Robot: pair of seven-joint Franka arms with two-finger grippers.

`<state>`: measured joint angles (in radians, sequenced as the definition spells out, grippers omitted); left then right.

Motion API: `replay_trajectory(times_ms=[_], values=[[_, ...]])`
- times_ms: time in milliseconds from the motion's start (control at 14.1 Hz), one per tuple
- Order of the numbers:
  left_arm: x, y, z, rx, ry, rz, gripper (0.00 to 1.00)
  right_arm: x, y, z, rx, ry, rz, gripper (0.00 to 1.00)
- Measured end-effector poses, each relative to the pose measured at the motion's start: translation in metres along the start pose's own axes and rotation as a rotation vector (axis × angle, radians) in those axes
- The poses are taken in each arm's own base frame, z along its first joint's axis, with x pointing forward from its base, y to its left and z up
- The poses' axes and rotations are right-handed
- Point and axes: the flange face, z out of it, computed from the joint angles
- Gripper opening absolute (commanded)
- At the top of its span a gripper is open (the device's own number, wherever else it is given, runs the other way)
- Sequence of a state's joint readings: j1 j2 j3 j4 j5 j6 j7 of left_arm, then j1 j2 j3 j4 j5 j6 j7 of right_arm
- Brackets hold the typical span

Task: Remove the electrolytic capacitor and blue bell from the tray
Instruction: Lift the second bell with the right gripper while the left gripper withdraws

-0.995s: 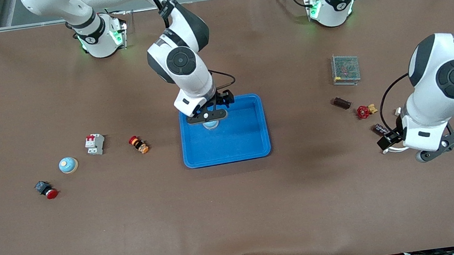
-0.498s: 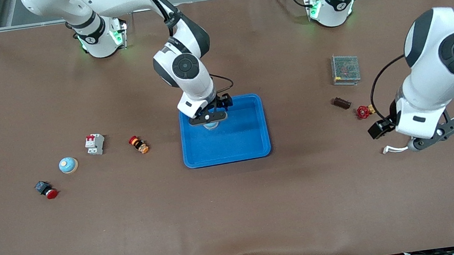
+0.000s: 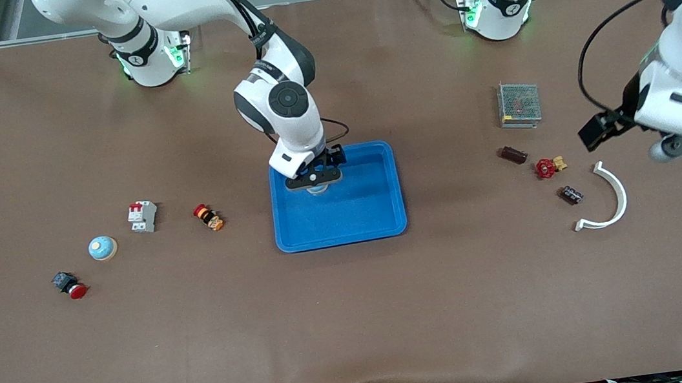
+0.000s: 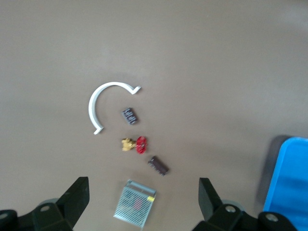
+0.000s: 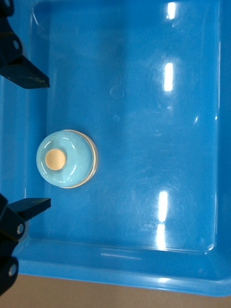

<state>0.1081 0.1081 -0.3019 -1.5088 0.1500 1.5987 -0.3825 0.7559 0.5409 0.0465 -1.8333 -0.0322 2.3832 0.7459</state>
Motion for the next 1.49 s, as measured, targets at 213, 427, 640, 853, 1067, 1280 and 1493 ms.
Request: replay_trajectory(times_ms=[213, 427, 640, 853, 1067, 1280, 1493], values=[[-0.015, -0.017, -0.018, 0.006, -0.005, 0.041, 1.0, -0.001, 0.001, 0.015, -0.027, 0.007, -0.016, 1.0], [-0.027, -0.038, -0.031, -0.025, -0.018, 0.056, 1.0, 0.0, 0.002, 0.032, -0.026, 0.016, -0.023, 1.0], [-0.04, -0.053, -0.041, -0.027, -0.031, 0.076, 1.0, -0.001, 0.003, 0.044, -0.029, 0.012, -0.023, 1.0], [-0.052, -0.052, -0.05, -0.026, -0.031, 0.142, 1.0, -0.001, 0.005, 0.052, -0.047, 0.013, -0.036, 1.0], [-0.056, -0.053, -0.055, -0.027, -0.024, 0.19, 1.0, -0.001, 0.006, 0.056, -0.05, 0.012, -0.038, 1.0], [-0.057, -0.054, -0.056, -0.033, -0.024, 0.192, 1.0, -0.001, 0.006, 0.056, -0.048, 0.014, -0.039, 1.0], [-0.056, -0.055, -0.055, -0.035, -0.026, 0.189, 1.0, -0.001, 0.005, 0.057, -0.038, 0.023, -0.04, 1.0]])
